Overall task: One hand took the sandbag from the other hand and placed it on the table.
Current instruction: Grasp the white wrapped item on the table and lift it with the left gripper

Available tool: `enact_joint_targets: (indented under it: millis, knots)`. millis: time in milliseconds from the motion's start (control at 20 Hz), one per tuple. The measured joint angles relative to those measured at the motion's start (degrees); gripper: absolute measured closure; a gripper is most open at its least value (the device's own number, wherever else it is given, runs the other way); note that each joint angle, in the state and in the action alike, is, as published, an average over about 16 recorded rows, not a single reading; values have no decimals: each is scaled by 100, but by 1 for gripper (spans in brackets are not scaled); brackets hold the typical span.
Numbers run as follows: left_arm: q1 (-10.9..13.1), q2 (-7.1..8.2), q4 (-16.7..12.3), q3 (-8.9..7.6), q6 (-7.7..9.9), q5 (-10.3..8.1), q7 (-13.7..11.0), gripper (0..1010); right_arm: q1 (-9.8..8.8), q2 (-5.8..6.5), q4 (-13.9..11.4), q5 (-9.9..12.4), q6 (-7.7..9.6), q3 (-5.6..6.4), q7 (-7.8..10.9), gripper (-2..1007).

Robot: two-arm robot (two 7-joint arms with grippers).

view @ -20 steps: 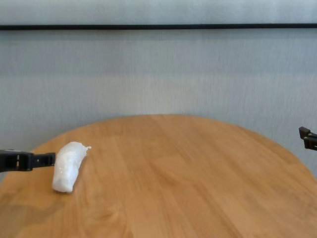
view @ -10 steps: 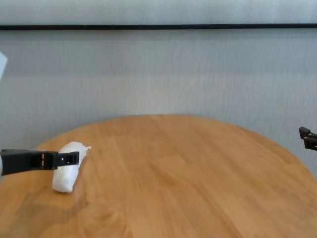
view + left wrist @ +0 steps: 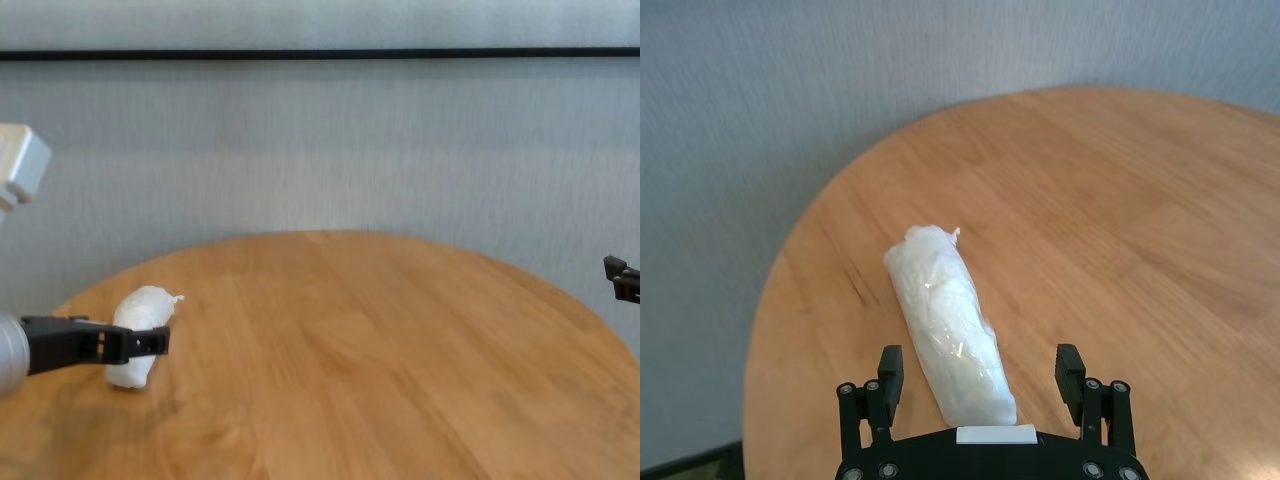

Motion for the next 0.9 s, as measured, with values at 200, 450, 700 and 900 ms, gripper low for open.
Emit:
enact_joint_targets:
  millis: [200,450,700,900]
  knots:
    - [-96,-77,218,44,-57,118,-37,3,0,0,0,0,0,0,0,4]
    - [-226,-178,491,67,-85,223,-88,3,0,0,0,0,0,0,0,4]
    - [-358,-269,740,73,-114,327,-117,3,0,0,0,0,0,0,0,4]
    - [-478,-343,953,77,-154,418,-143,3,0,0,0,0,0,0,0,4]
